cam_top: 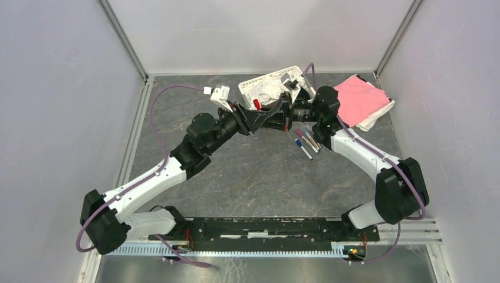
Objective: Insert the pens into the pen caps
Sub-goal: Press the pen cap onto the pen.
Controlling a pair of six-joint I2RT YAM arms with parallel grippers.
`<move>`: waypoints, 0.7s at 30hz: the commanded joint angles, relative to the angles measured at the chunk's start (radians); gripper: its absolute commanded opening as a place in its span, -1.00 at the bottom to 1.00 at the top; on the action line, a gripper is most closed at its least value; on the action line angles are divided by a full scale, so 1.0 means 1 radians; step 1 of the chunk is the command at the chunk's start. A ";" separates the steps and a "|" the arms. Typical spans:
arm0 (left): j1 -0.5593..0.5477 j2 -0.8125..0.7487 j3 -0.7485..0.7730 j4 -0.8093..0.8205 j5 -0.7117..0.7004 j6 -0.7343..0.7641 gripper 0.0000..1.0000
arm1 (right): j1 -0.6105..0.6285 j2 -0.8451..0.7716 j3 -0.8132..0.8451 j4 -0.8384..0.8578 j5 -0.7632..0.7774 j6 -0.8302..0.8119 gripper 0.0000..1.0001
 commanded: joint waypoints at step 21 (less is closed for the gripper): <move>0.024 -0.198 0.158 -0.340 -0.053 0.062 0.74 | -0.004 -0.082 -0.128 0.121 -0.007 0.067 -0.96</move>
